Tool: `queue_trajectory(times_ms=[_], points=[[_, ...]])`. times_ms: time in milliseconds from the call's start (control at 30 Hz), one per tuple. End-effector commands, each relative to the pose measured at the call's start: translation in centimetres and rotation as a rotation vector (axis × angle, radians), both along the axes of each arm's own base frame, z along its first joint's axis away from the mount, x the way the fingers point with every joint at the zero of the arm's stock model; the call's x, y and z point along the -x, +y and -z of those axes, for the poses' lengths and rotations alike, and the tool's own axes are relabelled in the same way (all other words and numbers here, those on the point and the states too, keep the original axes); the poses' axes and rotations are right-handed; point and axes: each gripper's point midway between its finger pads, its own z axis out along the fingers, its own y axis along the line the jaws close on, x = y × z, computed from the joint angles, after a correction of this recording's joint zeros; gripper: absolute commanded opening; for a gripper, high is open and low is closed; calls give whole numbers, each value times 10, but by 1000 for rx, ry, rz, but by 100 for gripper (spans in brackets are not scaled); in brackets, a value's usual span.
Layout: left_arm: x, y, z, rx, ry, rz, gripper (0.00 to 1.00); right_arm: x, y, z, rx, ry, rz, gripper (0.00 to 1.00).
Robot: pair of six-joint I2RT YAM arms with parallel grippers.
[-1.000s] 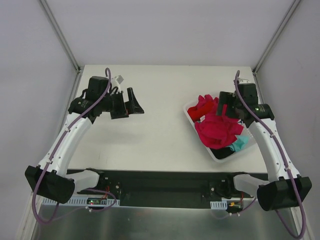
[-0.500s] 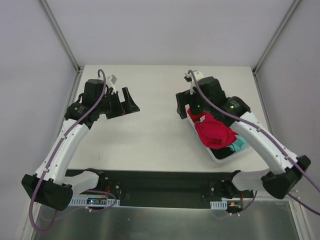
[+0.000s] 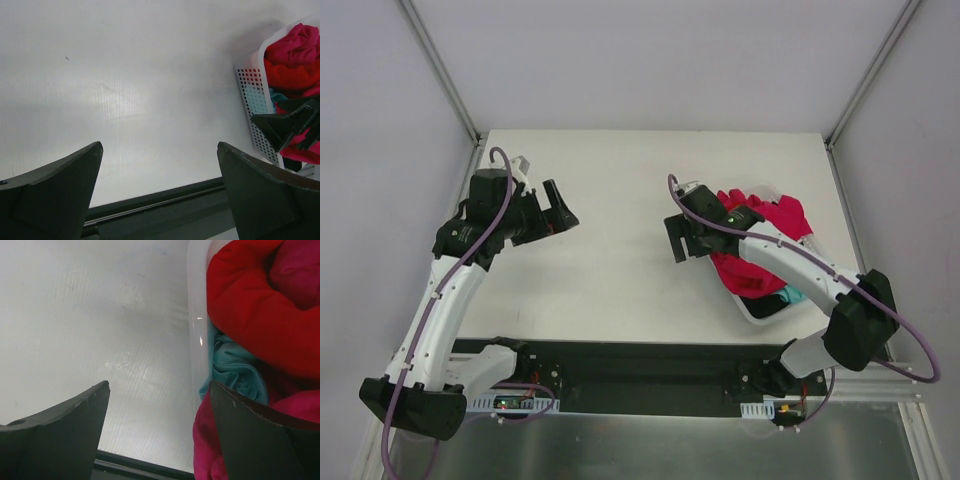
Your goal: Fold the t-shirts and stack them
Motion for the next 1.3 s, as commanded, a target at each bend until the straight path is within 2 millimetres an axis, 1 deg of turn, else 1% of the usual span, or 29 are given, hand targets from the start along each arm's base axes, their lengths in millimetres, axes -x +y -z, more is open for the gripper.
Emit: queue_trajectory(times_ms=[0, 133, 233, 267, 333, 367, 433, 467, 500, 533, 567, 600, 633, 667, 767, 800, 833, 867, 900, 933, 967, 1000, 1033, 1067, 1100, 1133, 1167, 1200, 1267], points=[[5, 10, 6, -26, 18, -28, 99, -13, -3, 18, 69, -23, -14, 85], [7, 12, 9, -27, 26, -47, 99, -24, -6, 34, 123, 2, -25, 83], [9, 18, 10, -44, 20, -71, 99, -36, -13, 46, 141, 17, 0, 74], [10, 19, 9, -47, 12, -71, 99, -39, -13, 48, 137, 24, 4, 68], [11, 22, 10, -57, 9, -77, 99, -49, -22, 48, 139, 24, 28, 61], [11, 23, 10, -65, 9, -79, 99, -53, -24, 46, 141, 18, 21, 50], [12, 26, 13, -75, 13, -91, 99, -62, -30, 45, 148, 15, 33, 33], [12, 27, 13, -76, 15, -95, 99, -67, -32, 43, 158, 6, 22, 14], [12, 27, 15, -77, 18, -97, 99, -73, -33, 41, 166, -1, 27, 5], [12, 28, 17, -79, 21, -103, 99, -77, -35, 40, 180, -1, 33, 1], [12, 28, 17, -77, 24, -106, 99, -81, -37, 39, 190, -6, 46, 1], [11, 28, 17, -77, 24, -108, 99, -89, -36, 31, 175, -18, 68, 1], [11, 28, 16, -75, 24, -107, 99, -93, -37, 37, 186, -6, 78, 1], [11, 28, 17, -75, 30, -105, 99, -99, -37, 35, 189, -14, 87, 1], [8, 28, 15, -80, 31, -100, 99, -131, -47, 30, 229, -46, 99, 1], [6, 28, 13, -83, 28, -99, 99, -144, -59, 29, 234, -48, 118, 1], [5, 28, 11, -85, 25, -95, 99, -164, -64, 13, 240, -92, 118, 1], [4, 29, 14, -96, 37, -92, 99, -175, -71, 24, 268, -75, 127, 1], [2, 29, 10, -98, 30, -93, 99, -189, -90, 23, 274, -73, 166, 1], [1, 30, 9, -101, 31, -94, 99, -199, -95, 23, 255, -66, 171, 1], [0, 32, 10, -112, 33, -101, 99, -217, -99, 18, 224, -81, 186, 1], [-2, 33, 9, -115, 30, -108, 99, -229, -117, 18, 204, -79, 211, 1], [-3, 34, 9, -117, 33, -113, 99, -240, -122, 15, 193, -100, 212, 1], [-4, 33, 10, -116, 40, -113, 99, -254, -132, 0, 209, -146, 223, 1], [-5, 34, 9, -117, 37, -115, 99, -264, -149, 9, 231, -136, 245, 1], [-7, 34, 9, -118, 41, -118, 99, -270, -157, 9, 237, -138, 250, 1], [-8, 35, 10, -116, 45, -129, 99, -281, -164, 1, 244, -165, 248, 1], [-9, 36, 10, -119, 47, -139, 99, -290, -182, 8, 239, -165, 291, 1], [-10, 35, 11, -112, 62, -152, 99, -298, -195, 12, 169, -160, 345, 1]])
